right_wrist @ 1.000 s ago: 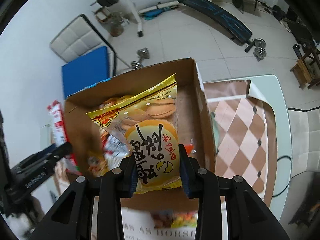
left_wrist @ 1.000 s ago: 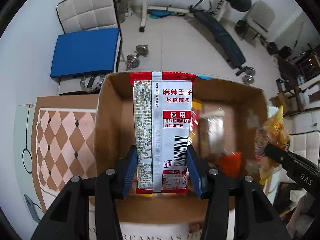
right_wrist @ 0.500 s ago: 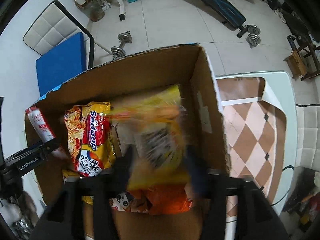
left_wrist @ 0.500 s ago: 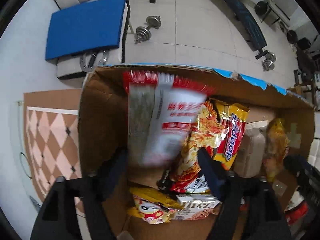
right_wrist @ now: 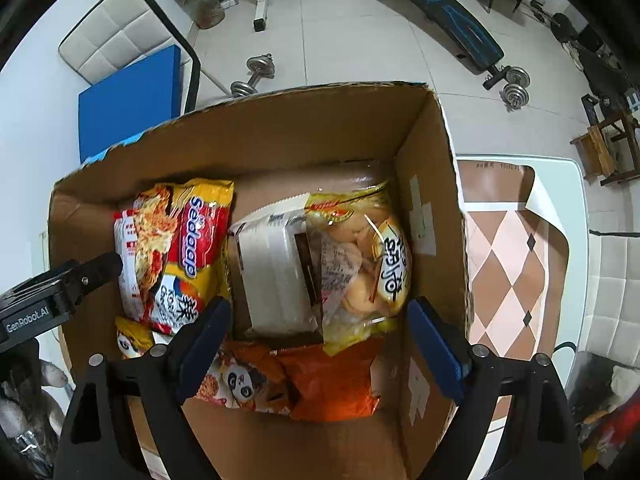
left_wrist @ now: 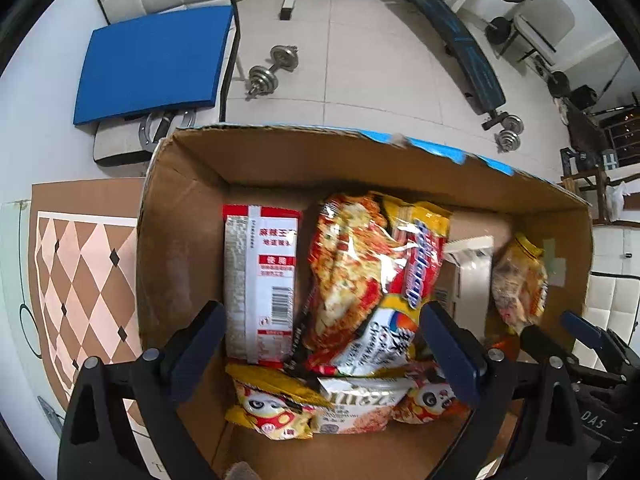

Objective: Organize snacks
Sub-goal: 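Open the left tool releasing the strip pack while the right tool releases the cookie bag in the box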

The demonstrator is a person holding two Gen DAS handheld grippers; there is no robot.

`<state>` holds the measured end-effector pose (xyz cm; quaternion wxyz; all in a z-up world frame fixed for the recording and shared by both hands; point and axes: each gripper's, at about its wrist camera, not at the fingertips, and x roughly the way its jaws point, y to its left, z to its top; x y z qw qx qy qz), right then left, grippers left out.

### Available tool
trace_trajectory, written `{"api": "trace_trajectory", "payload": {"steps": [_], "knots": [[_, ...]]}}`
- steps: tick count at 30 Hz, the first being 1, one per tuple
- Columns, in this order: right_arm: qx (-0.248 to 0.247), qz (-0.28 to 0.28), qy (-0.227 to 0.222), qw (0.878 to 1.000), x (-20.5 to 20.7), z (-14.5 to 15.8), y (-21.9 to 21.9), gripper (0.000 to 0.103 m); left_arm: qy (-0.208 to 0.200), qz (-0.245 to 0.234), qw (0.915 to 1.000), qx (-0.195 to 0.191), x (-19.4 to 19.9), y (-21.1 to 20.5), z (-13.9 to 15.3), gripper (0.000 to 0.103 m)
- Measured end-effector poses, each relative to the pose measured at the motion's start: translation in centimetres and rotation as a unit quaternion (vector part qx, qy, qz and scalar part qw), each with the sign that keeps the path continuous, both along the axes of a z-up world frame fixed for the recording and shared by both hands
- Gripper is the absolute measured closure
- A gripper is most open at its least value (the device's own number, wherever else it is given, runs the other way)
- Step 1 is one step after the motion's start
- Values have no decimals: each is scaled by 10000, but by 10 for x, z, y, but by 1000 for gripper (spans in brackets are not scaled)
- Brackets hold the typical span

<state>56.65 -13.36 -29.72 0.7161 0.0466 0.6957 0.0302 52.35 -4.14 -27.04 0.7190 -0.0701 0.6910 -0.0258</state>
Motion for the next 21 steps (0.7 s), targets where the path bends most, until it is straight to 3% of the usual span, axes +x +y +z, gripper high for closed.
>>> {"api": "trace_trajectory", "payload": {"steps": [7,21], "knots": [[-55,189,-237,9995,-27,26,7,10,-405,-80,9991,79,-26,-8,29,4],[-133,401,-973,9944,-110,84,3,10,-1410,218,9896,207,-121,-10,97,4]]}}
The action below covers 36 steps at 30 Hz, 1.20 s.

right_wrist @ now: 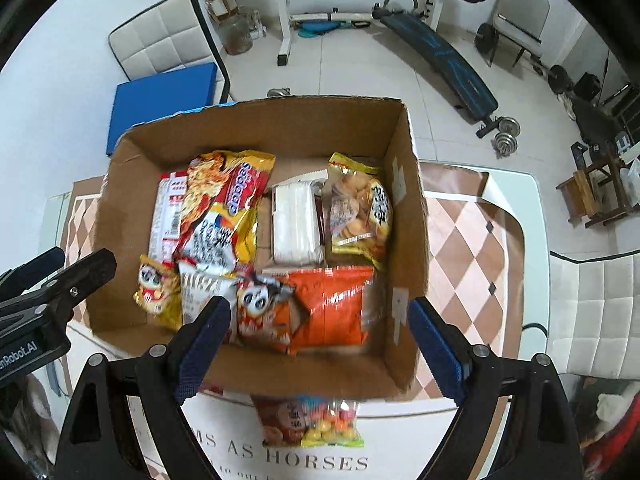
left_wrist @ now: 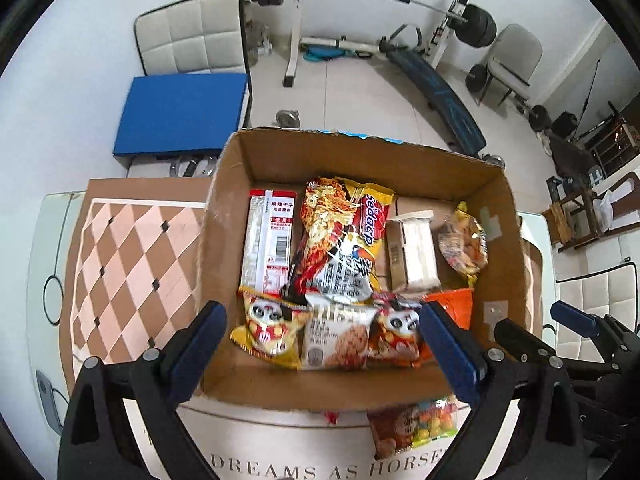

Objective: Organize snacks
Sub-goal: 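Move the left tool to the brown cake packet while the right tool moves to the round bun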

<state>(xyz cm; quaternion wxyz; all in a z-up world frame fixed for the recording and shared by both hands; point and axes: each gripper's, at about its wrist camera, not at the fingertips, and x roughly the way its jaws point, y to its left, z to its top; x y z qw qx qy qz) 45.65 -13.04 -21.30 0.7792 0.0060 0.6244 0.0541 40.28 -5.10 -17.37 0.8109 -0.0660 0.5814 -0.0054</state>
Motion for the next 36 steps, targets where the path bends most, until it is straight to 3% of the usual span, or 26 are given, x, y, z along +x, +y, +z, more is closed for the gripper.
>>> {"api": "trace_trajectory", "payload": {"steps": [11,16,19,22,26,30,36], "knots": [[197,0,-518,9985,-67,52,-8,10,-719,54,9973,169,-66,-5,58,4],[314,-36,-628,9975,-90,65,-10,10,-854,107,9960,241,-93,-8,69,4],[462,-86,-467,9978,-108,59,-14,10,-834,126,9959,331,-113,-12,67,4],[719,-188,-1,9972,-130,34,-20,10,-660,115,9968,425,-136,-14,52,4],[1020,-409,930,9896,-173,-27,-25,10,-77,-1,9989,461,-173,-17,7,4],[1314,-671,1984,9689,-215,-97,-26,10,561,-84,9966,596,-203,-16,-44,4],[1619,-1053,2880,9379,-258,-168,-21,11,1187,-56,9898,783,-232,-8,-96,4]]}}
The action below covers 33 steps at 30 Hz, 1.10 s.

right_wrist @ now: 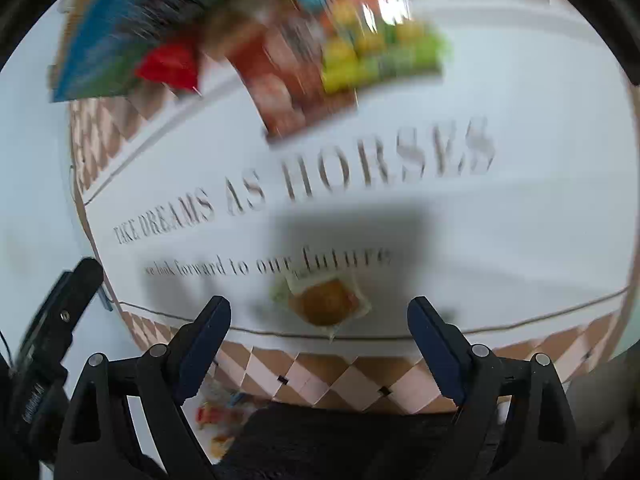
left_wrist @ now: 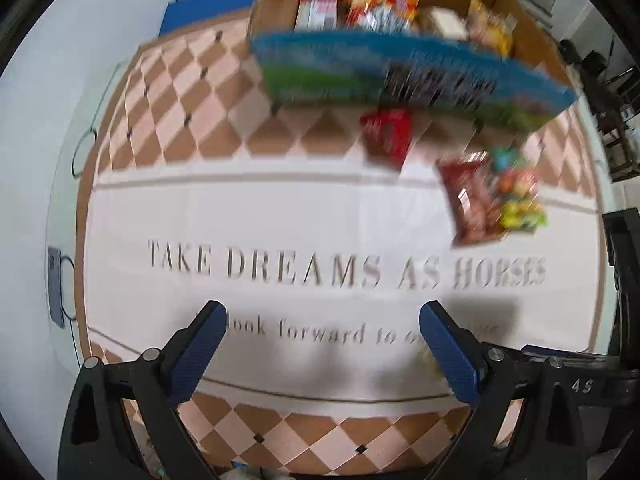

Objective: Organize snacks
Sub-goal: 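Move the left tool to the brown cake packet while the right tool moves to the round bun, then grasp the brown cake packet with the left tool while the right tool grasps the round bun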

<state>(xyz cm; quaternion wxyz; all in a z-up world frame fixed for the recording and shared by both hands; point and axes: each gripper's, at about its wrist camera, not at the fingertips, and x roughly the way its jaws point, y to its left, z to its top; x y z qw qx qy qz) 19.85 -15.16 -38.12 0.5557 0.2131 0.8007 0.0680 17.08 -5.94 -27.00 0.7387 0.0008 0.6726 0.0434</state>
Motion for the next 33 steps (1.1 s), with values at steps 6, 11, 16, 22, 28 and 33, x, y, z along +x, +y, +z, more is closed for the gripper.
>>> {"api": "trace_trajectory", "payload": {"steps": [6,11,16,22,28,33], "knots": [[-39,148,134,9998,-9,-26,19,23,260,60,9996,66,-13,9,-26,4],[-11,267,55,9996,-17,-35,30,47,333,71,9994,60,-15,12,-30,4],[-104,179,-144,9997,-15,-24,16,51,261,100,9996,-96,-2,12,-26,4],[-482,-367,-490,9970,4,-5,-44,51,159,103,9983,-550,40,-21,-24,4],[-784,-980,-577,9904,22,-4,-106,51,405,-125,9939,-1018,95,-75,-50,4],[-938,-1100,-540,9880,29,-8,-127,51,750,-441,9927,-833,127,-112,-85,4]]}}
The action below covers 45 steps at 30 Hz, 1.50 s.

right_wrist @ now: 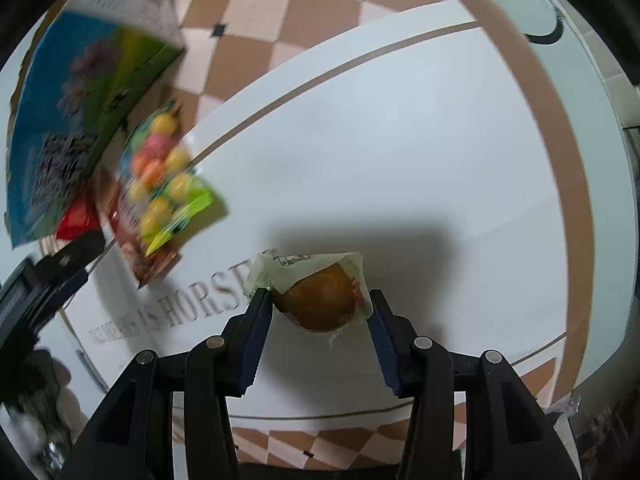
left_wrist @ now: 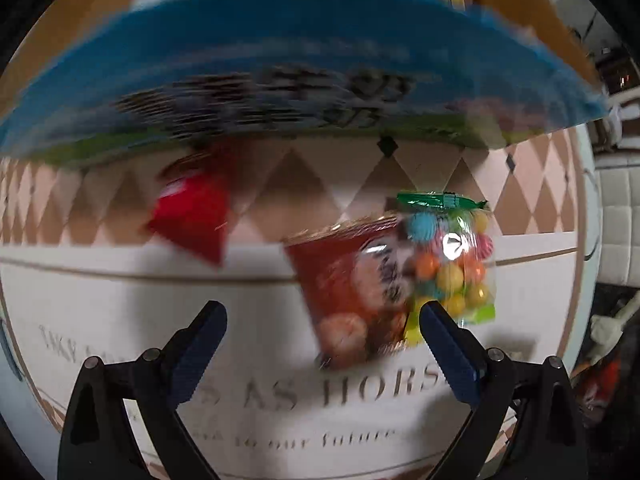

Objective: Organize snacks
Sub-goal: 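Grasp the brown cake packet with the left tool while the right tool grasps the round bun, then carry the cake packet with the left tool while the right tool carries the bun into the box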

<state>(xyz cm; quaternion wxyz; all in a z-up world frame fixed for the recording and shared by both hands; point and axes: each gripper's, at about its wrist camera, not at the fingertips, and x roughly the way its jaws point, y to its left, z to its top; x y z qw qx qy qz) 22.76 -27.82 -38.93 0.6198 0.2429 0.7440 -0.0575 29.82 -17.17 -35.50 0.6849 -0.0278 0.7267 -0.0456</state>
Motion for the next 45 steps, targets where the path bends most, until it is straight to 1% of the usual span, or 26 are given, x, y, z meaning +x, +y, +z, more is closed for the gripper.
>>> {"api": "trace_trajectory", "payload": {"steps": [4,5,6,8,10,12,13,14,15,17,18,22,25,29,33,34,36,37,38,40,41,42,43,45], "knots": [[3,-39,-13,10000,4,0,-2,51,232,-240,9993,187,9,-17,-24,4],[17,-37,-16,10000,6,1,0,51,231,-259,9991,241,9,-19,-26,4],[23,-27,-19,10000,6,1,4,51,123,-318,9991,254,9,-22,-24,5],[1,45,-9,10000,8,1,15,51,53,-401,9986,328,9,-26,-25,6],[5,94,5,10000,13,2,22,50,-67,-431,9982,411,8,-27,-23,14],[-28,155,20,9999,16,-1,19,48,-220,-505,9973,483,6,-29,-17,34],[-64,192,41,9998,16,-4,17,45,-245,-536,9971,472,5,-29,-15,39],[-101,232,58,9997,17,-4,17,44,-219,-566,9970,473,4,-28,-15,40],[-111,275,71,9995,19,-5,20,44,-199,-584,9970,466,2,-26,-16,41],[-47,319,122,9994,21,-10,22,47,-217,-633,9965,497,-12,-23,-15,41],[-44,341,154,9993,22,-14,33,48,-206,-654,9963,512,-20,-20,-16,41],[-308,653,-60,9974,24,-9,48,53,-169,-697,9960,531,-47,-13,-18,41],[-263,648,-124,9975,22,-9,56,54,-199,-628,9964,524,-63,-7,-16,41],[-176,656,-229,9974,13,-2,59,54,-271,-532,9973,423,-70,-4,-7,42],[-58,758,-496,9959,10,22,70,54,-520,-416,9975,223,-77,4,23,42],[-15,772,-575,9954,9,27,76,54,-608,-389,9973,151,-77,5,34,42],[95,821,-770,9936,11,46,84,54,-779,-347,9964,28,-77,8,54,42],[148,832,-857,9927,16,54,97,54,-904,-308,9954,-73,-75,9,70,42],[216,858,-957,9915,20,64,101,54,-1004,-285,9945,-134,-72,12,81,42],[331,894,-1173,9885,29,88,103,54,-1228,-262,9918,-255,-61,24,107,42],[398,911,-1292,9866,36,99,105,54,-1360,-248,9898,-340,-53,25,124,42],[476,931,-1429,9842,45,113,110,54,-1430,-240,9887,-379,-49,27,134,42],[530,938,-1515,9826,52,123,101,54,-1514,-229,9873,-424,-39,29,143,42],[638,952,-1736,9781,70,145,100,54,-1656,-209,9847,-502,-19,38,166,42]]}}
